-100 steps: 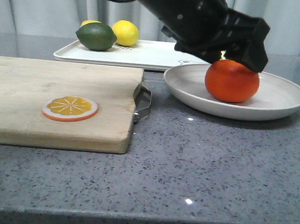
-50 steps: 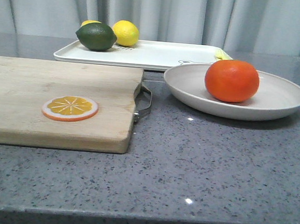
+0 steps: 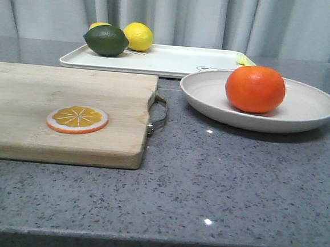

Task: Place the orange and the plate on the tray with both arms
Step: 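Open the left gripper and withdraw it upward from the orange, then move the right gripper down to the plate rim farthest from the board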

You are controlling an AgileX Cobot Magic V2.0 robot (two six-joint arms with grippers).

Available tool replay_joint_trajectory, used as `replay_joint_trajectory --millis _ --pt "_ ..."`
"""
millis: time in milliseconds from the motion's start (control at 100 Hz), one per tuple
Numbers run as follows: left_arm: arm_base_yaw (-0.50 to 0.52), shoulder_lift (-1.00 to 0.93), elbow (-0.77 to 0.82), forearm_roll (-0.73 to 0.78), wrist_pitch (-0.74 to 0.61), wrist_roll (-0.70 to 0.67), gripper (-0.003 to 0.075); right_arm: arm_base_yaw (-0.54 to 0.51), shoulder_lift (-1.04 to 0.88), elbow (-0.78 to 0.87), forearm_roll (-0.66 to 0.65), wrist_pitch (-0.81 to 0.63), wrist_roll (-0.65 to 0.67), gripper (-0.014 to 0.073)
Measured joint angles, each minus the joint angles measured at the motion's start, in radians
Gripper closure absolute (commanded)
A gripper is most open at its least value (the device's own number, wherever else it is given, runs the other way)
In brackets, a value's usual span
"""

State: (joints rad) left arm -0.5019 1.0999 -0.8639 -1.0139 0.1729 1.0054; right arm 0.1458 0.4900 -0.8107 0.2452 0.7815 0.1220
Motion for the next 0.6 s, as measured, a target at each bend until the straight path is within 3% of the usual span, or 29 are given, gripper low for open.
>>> replay_joint_trajectory --millis 330,600 --pt "0.054 -0.314 0.300 -0.014 -0.006 0.000 0.0186 0.000 0.000 0.000 -0.042 0.000 -0.002 0.0011" --pt "0.074 -0.401 0.380 -0.015 -0.012 0.000 0.0186 0.000 0.036 0.000 -0.051 -0.028 -0.006 0.0013"
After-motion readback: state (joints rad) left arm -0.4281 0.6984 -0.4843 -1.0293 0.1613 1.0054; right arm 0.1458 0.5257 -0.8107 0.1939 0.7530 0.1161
